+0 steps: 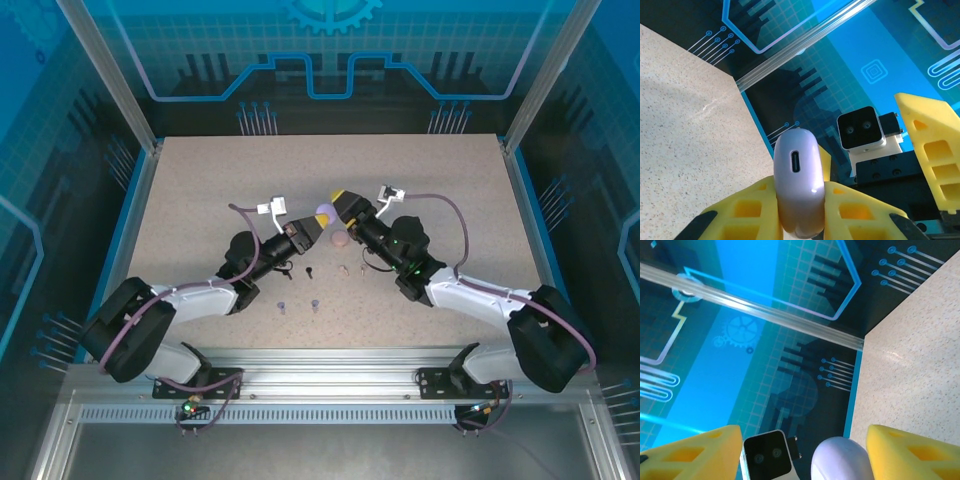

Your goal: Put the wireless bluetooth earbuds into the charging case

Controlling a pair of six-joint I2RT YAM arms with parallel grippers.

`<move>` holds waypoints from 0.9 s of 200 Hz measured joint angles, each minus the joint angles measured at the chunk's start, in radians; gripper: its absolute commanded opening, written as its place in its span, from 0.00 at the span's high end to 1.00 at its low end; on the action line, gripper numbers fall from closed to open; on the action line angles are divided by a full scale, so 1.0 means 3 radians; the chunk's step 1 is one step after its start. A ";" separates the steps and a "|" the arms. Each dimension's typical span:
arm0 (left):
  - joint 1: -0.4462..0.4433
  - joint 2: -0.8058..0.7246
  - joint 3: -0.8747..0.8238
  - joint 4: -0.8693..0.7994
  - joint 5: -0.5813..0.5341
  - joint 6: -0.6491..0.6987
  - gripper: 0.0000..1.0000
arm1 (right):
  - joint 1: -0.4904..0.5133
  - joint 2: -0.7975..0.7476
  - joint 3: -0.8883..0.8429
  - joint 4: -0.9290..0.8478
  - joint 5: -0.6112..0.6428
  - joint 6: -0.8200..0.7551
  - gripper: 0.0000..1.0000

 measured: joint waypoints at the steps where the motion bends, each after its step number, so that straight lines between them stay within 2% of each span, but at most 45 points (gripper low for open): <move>1: 0.0000 -0.0001 0.0000 0.0000 0.0000 -0.0008 1.00 | -0.0001 0.0001 0.0001 0.0001 -0.0008 -0.0001 0.34; 63: 0.0000 -0.0196 0.0017 -0.0075 0.0003 -0.0179 1.00 | -0.0052 -0.0001 -0.0003 -0.0003 -0.0301 -0.0173 0.42; 103: 0.0000 -0.0193 0.0081 -0.0072 0.0025 -0.0254 1.00 | -0.0048 0.0066 -0.0001 0.0060 -0.0445 -0.0179 0.52; 149: -0.0006 -0.0148 0.0085 -0.0071 0.0025 -0.0315 1.00 | -0.0039 0.0139 0.0031 0.0094 -0.0490 -0.0181 0.59; 180: -0.0006 -0.0142 0.0085 -0.0055 0.0025 -0.0322 1.00 | -0.0042 0.0139 0.0033 0.0107 -0.0486 -0.0174 0.72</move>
